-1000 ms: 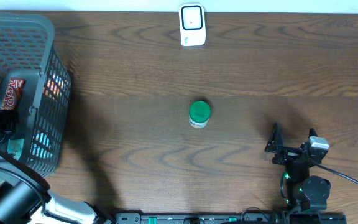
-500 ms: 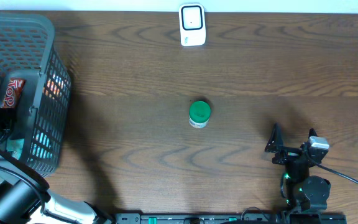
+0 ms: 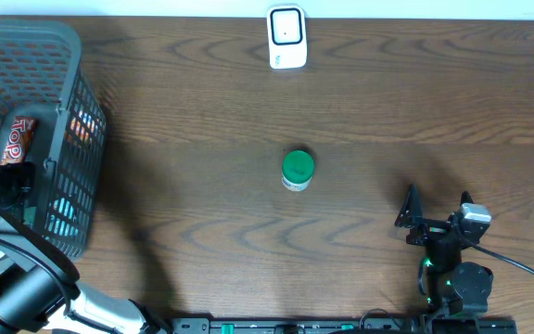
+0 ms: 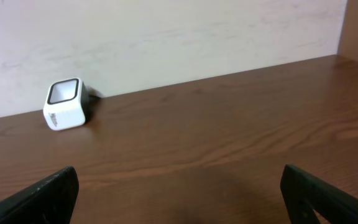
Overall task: Scan the item barcode
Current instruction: 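Return the left gripper into the basket and grasp the green pouch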
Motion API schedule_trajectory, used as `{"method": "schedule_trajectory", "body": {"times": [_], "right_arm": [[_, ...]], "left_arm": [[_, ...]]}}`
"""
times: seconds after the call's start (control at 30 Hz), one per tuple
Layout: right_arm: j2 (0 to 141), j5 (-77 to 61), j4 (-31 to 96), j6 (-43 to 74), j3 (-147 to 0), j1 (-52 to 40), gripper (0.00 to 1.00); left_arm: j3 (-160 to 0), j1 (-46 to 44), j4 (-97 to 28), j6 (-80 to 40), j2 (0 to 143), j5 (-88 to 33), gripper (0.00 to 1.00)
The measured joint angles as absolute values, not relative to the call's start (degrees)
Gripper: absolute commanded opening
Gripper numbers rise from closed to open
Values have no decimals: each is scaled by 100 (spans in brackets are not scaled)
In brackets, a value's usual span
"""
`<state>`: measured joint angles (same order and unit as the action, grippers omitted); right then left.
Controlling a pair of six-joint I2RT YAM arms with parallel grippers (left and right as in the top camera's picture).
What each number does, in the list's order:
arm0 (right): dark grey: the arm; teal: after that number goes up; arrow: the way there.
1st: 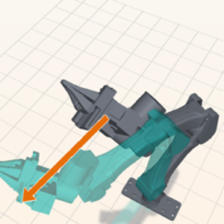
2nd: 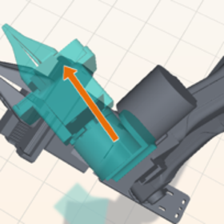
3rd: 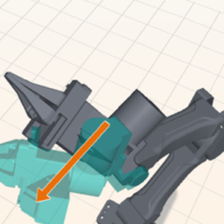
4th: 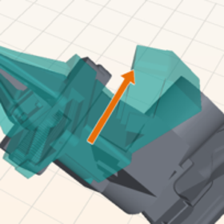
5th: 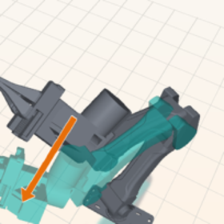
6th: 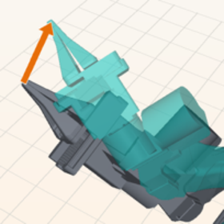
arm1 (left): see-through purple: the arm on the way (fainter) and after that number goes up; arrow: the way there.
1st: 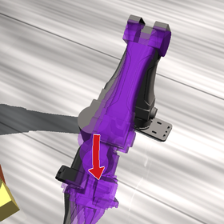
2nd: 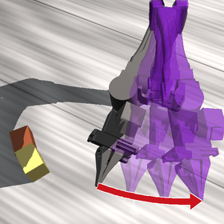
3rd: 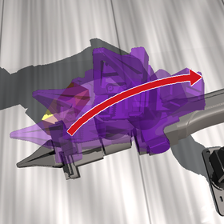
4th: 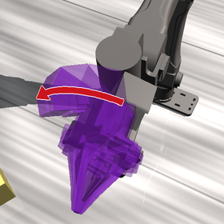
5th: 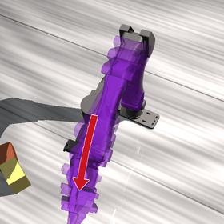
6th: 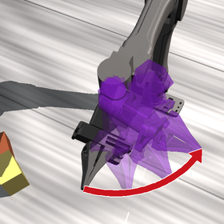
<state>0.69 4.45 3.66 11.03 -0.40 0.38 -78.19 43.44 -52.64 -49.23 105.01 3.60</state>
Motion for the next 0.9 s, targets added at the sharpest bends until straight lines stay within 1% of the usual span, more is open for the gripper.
{"method": "schedule_trajectory", "body": {"times": [0.17,0.33,0.47,0.5,0.57,0.77,0.8,0.83,0.87,0.9], "right_arm": [[69,447,366,1103,-40,38,99],[69,447,366,1103,-40,38,99],[69,445,366,1103,-40,38,99],[69,445,366,1103,-40,38,99],[69,445,366,1100,-40,38,99],[69,445,366,1103,-40,38,99],[69,445,366,1103,-40,38,99],[69,445,366,1103,-40,38,99],[69,445,366,1103,-40,38,99],[69,445,366,1103,-40,38,99]], "left_arm": [[-7819,4344,-5205,-5275,10731,449,98],[-7819,4344,-5120,-5356,11157,495,98],[-7826,4348,-5109,-5384,11198,510,98],[-7828,4348,-5118,-5393,11198,510,88],[-7830,4348,-5129,-5393,11198,510,65],[-7861,4348,-5334,-5411,11207,532,22],[-7896,4351,-5395,-5415,11207,541,19],[-7940,4351,-5465,-5395,11207,548,11],[-7990,4355,-5546,-5404,11207,548,8],[-8051,4362,-5645,-5398,11207,526,8]]}}
